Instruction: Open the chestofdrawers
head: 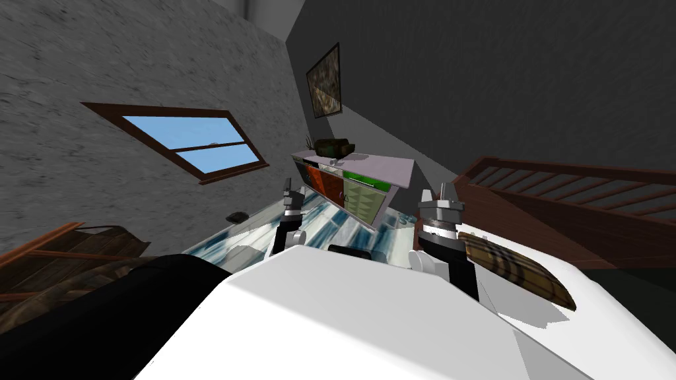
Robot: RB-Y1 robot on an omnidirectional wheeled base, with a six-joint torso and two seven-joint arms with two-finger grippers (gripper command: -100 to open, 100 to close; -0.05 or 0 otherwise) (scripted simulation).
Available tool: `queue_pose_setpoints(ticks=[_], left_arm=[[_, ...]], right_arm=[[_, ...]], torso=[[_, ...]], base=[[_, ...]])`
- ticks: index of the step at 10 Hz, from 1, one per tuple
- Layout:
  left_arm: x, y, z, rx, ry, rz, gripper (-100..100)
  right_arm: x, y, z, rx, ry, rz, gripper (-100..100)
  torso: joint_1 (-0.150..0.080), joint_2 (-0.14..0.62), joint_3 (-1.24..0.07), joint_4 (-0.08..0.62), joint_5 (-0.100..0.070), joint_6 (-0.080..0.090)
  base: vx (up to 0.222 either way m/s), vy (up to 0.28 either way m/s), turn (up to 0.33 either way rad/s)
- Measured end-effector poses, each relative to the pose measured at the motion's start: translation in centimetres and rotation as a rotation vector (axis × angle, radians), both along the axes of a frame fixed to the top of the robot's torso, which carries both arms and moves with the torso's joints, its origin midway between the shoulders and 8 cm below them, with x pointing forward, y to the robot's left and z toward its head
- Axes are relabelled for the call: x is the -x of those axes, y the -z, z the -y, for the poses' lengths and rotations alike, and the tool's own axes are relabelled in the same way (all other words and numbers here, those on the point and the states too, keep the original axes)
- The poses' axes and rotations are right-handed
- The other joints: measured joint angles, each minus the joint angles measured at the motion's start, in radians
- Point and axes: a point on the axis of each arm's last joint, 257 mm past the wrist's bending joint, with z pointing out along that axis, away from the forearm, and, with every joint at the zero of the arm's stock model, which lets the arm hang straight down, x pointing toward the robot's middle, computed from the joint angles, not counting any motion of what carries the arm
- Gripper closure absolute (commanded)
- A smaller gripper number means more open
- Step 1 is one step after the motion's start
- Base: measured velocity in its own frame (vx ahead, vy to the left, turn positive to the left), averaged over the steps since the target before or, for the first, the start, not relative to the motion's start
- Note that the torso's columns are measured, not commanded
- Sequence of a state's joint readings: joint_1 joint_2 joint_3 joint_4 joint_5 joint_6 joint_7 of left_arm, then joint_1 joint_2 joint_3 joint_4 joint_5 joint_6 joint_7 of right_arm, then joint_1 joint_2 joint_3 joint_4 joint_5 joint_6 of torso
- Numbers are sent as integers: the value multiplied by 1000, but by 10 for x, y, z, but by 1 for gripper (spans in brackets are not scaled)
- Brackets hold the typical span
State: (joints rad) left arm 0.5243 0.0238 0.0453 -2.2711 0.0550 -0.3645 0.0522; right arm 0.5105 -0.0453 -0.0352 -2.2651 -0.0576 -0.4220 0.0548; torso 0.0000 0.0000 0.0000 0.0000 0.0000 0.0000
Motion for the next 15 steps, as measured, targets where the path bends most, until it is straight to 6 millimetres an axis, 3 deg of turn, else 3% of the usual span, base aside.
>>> queue_pose_setpoints(ticks=[2,9,10,12,15], left_arm=[[0,0,0,0,0,0,0],[0,0,0,0,0,0,0],[0,0,0,0,0,0,-100],[-5,1,7,-38,27,-17,-100],[-19,12,21,-79,71,-63,-100]], right_arm=[[0,0,0,0,0,0,0],[0,0,0,0,0,0,0],[0,0,0,0,0,0,0],[0,0,0,0,0,0,0],[0,0,0,0,0,-1,0]], torso=[[0,104,-209,105,0,0],[0,618,-1234,617,0,0],[0,691,-1382,691,0,0],[-1,732,-1472,733,0,0],[-1,733,-1479,736,0,0]], base=[[0,0,0],[0,0,0],[40,0,-73],[83,-14,-111],[199,-11,-164]])
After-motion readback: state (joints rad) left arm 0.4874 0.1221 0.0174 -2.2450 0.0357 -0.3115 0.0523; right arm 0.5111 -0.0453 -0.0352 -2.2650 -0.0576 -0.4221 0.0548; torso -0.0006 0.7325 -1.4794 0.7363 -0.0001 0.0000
